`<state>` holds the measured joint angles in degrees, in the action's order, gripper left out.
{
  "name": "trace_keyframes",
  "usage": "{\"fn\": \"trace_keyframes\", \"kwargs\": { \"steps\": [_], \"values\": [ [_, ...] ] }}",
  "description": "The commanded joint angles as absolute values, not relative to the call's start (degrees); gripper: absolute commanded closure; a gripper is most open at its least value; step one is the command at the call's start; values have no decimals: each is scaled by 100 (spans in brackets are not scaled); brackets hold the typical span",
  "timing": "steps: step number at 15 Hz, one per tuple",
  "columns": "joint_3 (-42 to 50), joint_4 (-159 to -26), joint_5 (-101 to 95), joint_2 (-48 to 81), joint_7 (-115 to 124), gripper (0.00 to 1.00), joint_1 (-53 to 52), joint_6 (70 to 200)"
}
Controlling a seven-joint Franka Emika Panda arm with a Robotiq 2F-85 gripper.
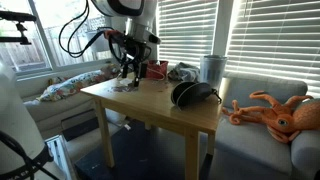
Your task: Pick up the usb connector part of the white charging cable and put it nicely in the red basket
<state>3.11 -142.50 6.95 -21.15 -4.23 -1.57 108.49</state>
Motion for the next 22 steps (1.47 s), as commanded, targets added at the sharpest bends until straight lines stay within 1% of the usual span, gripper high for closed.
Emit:
{"fn": "trace_keyframes", "kwargs": {
  "steps": [1,19,22],
  "values": [
    [260,-14243,711,-2112,-440,0,-101,10839],
    [260,-14244,711,-2112,-440,0,-101,10840],
    [-140,-13870,506,-2018,-82,0,-291,10714]
  ]
}}
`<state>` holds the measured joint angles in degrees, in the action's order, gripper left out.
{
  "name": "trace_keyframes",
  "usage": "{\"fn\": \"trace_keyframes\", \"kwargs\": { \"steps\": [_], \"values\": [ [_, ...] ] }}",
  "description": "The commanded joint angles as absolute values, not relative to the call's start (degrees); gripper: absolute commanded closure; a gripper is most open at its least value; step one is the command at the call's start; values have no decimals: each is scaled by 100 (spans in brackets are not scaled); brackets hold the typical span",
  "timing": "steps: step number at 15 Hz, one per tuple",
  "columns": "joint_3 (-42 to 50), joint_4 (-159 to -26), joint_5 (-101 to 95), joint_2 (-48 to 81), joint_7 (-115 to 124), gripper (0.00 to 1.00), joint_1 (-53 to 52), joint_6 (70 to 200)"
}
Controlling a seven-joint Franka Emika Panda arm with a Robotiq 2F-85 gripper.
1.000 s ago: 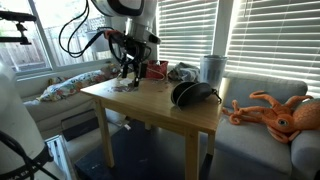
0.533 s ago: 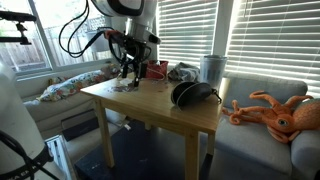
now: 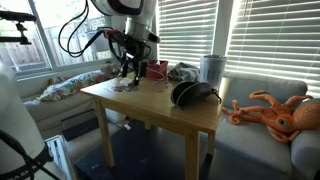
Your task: Pick up the usb connector part of the white charging cable and put it nicely in the red basket
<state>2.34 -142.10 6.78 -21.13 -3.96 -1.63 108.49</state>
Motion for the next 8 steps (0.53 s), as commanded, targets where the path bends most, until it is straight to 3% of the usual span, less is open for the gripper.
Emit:
{"fn": "trace_keyframes", "kwargs": {
  "steps": [1,8],
  "values": [
    [-350,-13709,424,-1993,60,0,-388,10686],
    [-1714,-12050,-149,-973,1384,0,-1092,10172]
  ]
}}
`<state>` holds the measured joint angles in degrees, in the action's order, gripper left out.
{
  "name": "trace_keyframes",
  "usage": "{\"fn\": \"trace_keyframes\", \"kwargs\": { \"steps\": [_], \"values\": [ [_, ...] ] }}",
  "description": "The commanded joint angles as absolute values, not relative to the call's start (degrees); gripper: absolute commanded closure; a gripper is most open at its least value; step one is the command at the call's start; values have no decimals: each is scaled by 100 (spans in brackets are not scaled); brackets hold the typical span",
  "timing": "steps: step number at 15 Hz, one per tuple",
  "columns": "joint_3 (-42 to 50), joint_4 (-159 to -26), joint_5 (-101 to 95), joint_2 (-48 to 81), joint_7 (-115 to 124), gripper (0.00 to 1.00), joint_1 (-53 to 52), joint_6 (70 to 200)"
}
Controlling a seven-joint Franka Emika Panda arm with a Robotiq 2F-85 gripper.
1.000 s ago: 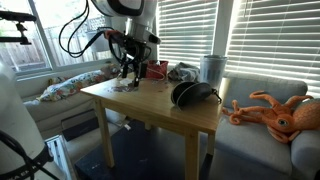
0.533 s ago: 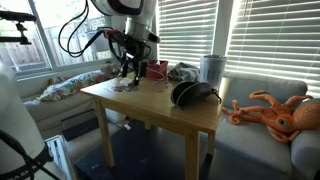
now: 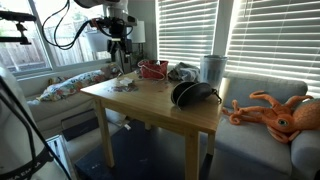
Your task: Pick up the usb connector part of the white charging cable and put it nicely in the red basket
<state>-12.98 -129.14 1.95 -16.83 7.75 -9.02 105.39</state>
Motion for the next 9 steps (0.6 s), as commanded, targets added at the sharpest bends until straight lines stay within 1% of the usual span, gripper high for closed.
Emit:
{"fn": "trace_keyframes", "kwargs": {
  "steps": [1,3,4,6,9],
  "values": [
    [-1867,-11810,-258,-719,1638,0,-1166,10119],
    [-2085,-11374,-429,-239,1952,0,-1344,9940],
    [-1877,-11995,-189,-869,1663,0,-1320,10256],
    [-1915,-11880,-203,-665,1742,0,-1399,10251],
    [-1842,-11895,-202,-710,1724,0,-1370,10250]
  ]
}}
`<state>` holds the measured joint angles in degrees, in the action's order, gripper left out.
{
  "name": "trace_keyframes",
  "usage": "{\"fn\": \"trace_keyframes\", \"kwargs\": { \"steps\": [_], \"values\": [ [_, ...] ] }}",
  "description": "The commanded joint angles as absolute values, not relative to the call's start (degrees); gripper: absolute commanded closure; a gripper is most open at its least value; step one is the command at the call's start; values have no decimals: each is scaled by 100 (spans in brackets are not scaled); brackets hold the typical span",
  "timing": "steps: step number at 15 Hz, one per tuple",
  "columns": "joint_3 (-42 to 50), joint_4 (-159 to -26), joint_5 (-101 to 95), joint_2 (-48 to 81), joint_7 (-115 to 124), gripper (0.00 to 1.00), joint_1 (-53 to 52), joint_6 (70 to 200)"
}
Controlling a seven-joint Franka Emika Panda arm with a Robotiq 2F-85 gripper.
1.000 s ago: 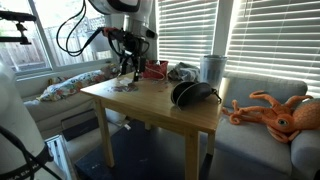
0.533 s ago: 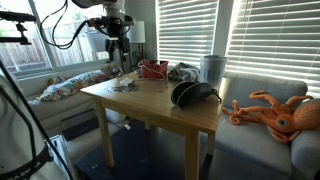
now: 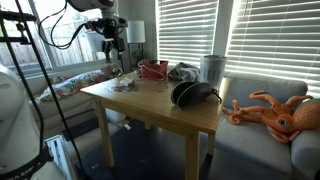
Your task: Pick up the usb connector part of the white charging cable and put it nicely in the red basket
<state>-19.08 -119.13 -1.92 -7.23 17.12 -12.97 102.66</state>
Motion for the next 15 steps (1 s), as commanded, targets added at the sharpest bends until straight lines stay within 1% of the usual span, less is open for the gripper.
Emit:
{"fn": "trace_keyframes", "kwargs": {
  "steps": [1,8,15],
  "values": [
    [-1834,-11894,-202,-725,1722,0,-1367,10250],
    [-2123,-11480,-549,190,1776,0,-1736,10546],
    [-2024,-11196,-1488,955,2237,0,-2116,11044]
  ]
}}
